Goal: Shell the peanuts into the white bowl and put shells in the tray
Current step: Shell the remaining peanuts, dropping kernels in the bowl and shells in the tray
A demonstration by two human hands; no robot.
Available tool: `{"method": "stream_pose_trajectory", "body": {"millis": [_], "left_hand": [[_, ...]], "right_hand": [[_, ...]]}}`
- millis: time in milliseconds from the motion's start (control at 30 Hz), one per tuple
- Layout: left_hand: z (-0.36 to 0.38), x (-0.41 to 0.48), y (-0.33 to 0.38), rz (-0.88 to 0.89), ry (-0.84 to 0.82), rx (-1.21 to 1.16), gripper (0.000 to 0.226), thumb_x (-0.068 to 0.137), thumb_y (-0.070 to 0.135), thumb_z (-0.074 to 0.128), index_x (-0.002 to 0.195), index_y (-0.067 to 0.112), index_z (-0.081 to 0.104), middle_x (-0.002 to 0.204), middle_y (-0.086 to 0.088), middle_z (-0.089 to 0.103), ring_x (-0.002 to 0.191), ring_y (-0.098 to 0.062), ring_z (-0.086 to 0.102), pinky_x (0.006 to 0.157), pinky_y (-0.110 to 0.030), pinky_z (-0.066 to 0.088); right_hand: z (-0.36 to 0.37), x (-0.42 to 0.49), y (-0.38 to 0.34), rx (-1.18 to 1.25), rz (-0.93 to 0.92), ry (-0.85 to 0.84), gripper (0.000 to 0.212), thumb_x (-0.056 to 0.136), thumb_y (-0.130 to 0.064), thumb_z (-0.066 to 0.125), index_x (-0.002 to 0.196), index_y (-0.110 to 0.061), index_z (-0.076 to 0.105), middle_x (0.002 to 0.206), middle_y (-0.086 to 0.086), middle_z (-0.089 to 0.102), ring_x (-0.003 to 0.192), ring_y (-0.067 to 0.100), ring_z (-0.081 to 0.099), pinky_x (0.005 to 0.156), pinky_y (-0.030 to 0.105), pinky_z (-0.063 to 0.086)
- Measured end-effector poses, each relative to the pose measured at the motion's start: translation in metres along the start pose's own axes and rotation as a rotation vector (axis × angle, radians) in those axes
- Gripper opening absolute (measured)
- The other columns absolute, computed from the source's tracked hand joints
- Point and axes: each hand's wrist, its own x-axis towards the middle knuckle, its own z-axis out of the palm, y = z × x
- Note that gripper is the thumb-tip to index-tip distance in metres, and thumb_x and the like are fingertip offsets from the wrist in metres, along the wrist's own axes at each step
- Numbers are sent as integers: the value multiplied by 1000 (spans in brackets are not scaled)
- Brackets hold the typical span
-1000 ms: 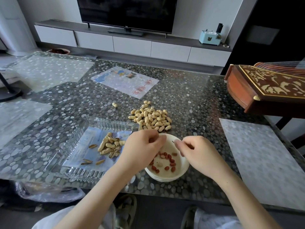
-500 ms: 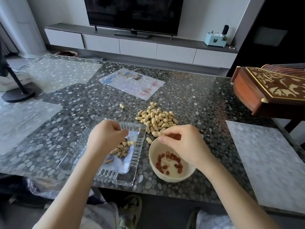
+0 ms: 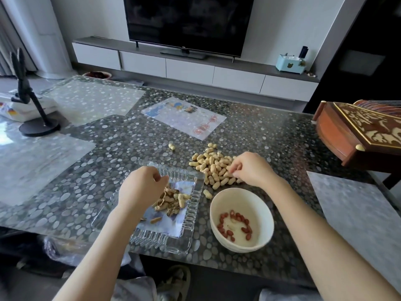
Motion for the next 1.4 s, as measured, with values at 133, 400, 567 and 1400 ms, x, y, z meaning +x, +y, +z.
{"method": "stream_pose_trajectory", "body": {"millis": [133, 400, 567, 1400], "left_hand": [[2, 0, 4, 33, 13, -31, 28, 91, 31, 55, 75, 9, 62, 68, -4, 63, 62, -21, 57, 53, -25, 42], [4, -4, 21, 110, 26, -87, 34, 93, 25, 53, 60, 18, 47, 54, 4, 48, 48, -11, 40, 46, -22, 29], [2, -18, 46, 237, -4, -301, 34, 93, 29, 54, 61, 21, 47, 52, 6, 46, 44, -6, 35, 42, -15, 28], [1, -63, 92, -110, -926, -1553, 22, 78, 10, 55, 61, 4, 67, 57, -7, 59, 46, -8, 49, 41, -13, 37]], "right_hand": [[10, 19, 21, -82, 21, -118, 20, 87, -19, 67, 103, -30, 72, 113, -2, 65, 99, 16, 60, 79, 27, 48], [32, 26, 37, -98, -14, -70, 17, 81, -37, 71, 96, -30, 67, 91, -10, 57, 86, 12, 54, 70, 27, 40], [11, -7, 34, 308, -49, 68, 7, 86, -21, 69, 84, -21, 62, 83, -6, 67, 77, 11, 67, 73, 32, 55], [8, -109, -3, 1272, -283, 185, 25, 79, -28, 66, 99, -15, 74, 95, -1, 70, 97, 15, 67, 90, 29, 52]]}}
